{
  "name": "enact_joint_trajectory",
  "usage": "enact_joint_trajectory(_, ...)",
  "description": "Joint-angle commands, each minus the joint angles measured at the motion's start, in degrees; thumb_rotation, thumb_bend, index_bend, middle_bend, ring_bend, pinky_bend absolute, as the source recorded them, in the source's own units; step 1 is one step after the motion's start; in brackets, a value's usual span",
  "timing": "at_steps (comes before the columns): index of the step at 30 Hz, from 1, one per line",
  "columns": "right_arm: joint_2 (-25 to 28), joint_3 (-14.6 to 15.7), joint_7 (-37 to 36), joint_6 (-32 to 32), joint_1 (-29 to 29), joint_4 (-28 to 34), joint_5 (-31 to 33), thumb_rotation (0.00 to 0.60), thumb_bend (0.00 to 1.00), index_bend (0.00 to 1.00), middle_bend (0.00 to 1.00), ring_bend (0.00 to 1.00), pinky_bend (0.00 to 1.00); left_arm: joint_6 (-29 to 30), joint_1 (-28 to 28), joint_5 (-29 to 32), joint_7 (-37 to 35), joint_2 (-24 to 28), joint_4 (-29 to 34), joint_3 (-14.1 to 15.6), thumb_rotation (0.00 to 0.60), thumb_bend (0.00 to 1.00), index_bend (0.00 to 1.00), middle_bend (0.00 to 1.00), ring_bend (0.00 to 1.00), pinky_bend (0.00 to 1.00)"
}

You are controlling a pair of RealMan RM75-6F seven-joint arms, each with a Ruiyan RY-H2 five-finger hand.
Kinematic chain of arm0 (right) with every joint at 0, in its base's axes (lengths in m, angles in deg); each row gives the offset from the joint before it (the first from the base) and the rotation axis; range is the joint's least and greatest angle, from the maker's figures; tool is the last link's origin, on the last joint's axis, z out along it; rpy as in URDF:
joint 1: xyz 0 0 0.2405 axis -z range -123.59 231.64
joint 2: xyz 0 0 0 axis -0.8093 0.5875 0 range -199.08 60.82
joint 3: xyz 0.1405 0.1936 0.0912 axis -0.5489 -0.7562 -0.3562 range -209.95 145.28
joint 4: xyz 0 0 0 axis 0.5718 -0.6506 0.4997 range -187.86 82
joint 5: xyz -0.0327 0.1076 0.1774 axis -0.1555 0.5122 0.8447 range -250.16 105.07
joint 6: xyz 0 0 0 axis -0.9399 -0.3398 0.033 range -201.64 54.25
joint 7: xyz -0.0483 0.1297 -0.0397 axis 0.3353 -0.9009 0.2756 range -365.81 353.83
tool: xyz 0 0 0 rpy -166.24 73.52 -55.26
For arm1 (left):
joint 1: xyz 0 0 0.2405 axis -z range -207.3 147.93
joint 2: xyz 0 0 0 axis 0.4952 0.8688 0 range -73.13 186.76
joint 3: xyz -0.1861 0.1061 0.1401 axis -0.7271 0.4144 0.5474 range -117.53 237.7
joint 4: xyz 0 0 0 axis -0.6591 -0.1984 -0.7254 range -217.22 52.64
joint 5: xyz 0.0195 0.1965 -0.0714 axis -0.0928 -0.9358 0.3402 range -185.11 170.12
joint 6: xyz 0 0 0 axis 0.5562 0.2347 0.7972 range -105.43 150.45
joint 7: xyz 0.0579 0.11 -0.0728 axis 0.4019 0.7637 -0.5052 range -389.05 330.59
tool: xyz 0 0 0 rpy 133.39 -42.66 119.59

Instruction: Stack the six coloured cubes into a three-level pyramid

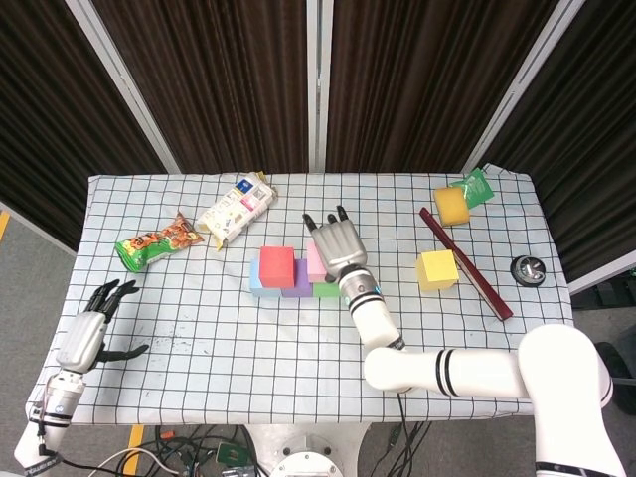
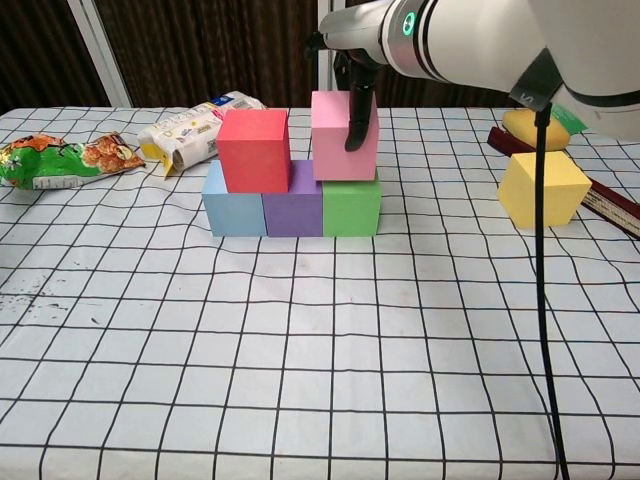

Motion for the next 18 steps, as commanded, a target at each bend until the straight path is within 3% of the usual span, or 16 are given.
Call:
enact_joint_trajectory(1, 0.93, 0.51, -0.93, -1.02, 0.69, 0.33, -0.61, 0.600, 0.00, 0.00, 0.60, 0.16, 0.00, -0.14, 0.00, 0.00, -0.01, -0.05, -0.10, 0.10, 0.600, 0.00, 0.07, 0.17, 0.00, 0.03)
enact_joint_trajectory(18, 2.42, 1.78, -4.36, -2.36, 1.75, 1.43, -1.77, 0.600, 0.00, 0.00, 0.56, 0.16, 0.00, -0.61, 0.51, -0.15, 0.93, 0.24, 1.31, 0.04, 0.600, 0.00, 0.07, 0.17, 0.00, 0.03)
